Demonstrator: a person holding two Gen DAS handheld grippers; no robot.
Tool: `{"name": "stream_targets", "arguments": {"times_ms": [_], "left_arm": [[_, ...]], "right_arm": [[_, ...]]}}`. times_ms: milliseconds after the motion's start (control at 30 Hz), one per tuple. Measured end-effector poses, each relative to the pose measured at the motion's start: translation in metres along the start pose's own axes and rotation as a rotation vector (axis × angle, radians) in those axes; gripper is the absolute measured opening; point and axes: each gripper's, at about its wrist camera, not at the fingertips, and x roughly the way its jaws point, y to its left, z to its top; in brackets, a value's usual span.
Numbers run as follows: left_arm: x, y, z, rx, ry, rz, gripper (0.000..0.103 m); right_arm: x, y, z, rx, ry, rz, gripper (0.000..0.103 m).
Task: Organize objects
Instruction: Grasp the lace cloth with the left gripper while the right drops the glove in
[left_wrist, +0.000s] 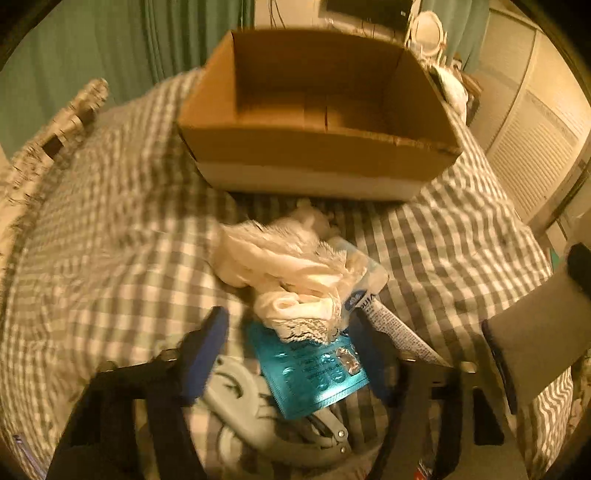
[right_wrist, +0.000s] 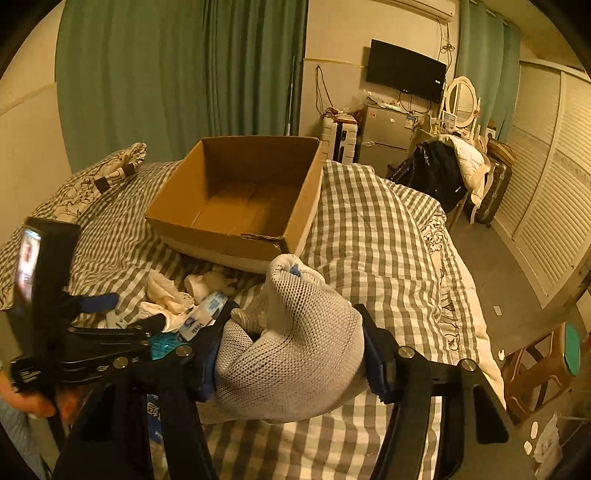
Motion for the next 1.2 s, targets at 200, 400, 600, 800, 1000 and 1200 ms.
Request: {"name": "stream_targets", "arguments": {"times_ms": [200,400,600,800,1000,1200], "left_arm": [[0.002,0.003,-0.001,-0.023,0.001,-0.066,0.016],[-0.044,0.013,0.0,-0.061,-0.097,-0.084,0.012],[-0.103,0.018,0.014,-0.05,-0.206,-0.101,0.012],[-0.132,0.017,0.048,-0.027,-0.274,-0.112,0.012],[-0.123,0.017,0.097,-0.009,-0.319,-0.084,0.012],[-0.076,0.02,0.142,-0.003,-0.294,-0.055,0.012]], "right_arm": [[0.011,-0.004,-0.005,-0.004,0.032,0.016,0.06],[-0.005,-0.004,-0.01,-0.009,0.015,0.001,0.06],[-0.039,0.004,-0.009,-0.031,-0.034,-0.009,0.06],[-0.065,0.021,0.027,-0.093,-0.14,0.005,0.06],[-0.048,0.034,0.085,-0.135,-0.228,-0.019,0.06],[0.014,0.039,0.141,-0.121,-0.231,-0.027,0.06]]}}
